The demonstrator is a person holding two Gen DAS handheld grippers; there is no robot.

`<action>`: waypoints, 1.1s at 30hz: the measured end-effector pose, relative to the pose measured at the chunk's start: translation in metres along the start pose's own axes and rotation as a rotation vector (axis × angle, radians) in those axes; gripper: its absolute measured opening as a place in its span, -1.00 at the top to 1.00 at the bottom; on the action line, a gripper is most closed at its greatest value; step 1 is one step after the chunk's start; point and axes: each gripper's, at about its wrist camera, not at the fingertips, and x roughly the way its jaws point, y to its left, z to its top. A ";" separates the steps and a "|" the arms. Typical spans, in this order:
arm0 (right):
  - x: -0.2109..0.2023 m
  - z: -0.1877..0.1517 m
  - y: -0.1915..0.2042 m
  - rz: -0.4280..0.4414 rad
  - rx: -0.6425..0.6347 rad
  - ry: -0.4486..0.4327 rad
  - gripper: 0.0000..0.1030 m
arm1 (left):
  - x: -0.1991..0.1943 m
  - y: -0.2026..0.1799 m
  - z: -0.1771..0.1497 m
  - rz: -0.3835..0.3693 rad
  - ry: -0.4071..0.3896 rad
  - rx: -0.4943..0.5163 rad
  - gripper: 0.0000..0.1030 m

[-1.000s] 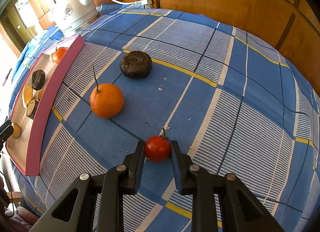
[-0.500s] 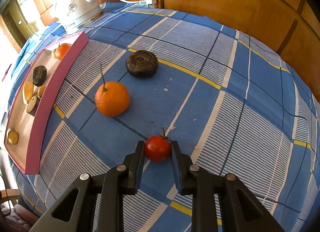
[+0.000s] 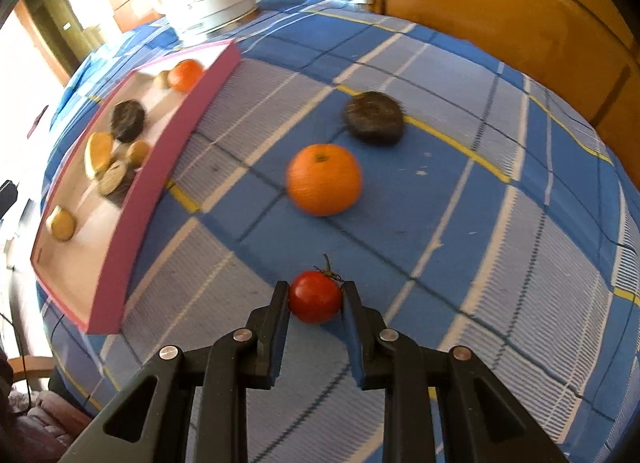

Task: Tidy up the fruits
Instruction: 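Raise the left gripper away from the chunk in the tray, then carry the red cherry tomato into the tray and open the right gripper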

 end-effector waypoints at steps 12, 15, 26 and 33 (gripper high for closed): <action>-0.031 0.011 0.069 0.186 -0.093 -0.086 0.51 | 0.002 0.005 -0.003 0.004 0.006 -0.017 -0.14; -0.033 0.022 0.100 0.242 -0.136 -0.096 0.51 | 0.004 0.008 -0.004 0.009 0.011 -0.024 -0.15; -0.004 0.048 0.173 0.306 -0.221 -0.068 0.50 | 0.006 0.034 -0.007 0.049 0.014 -0.090 -0.24; 0.017 0.062 0.178 0.256 -0.185 -0.064 0.41 | 0.012 0.044 -0.012 0.066 0.034 -0.118 -0.24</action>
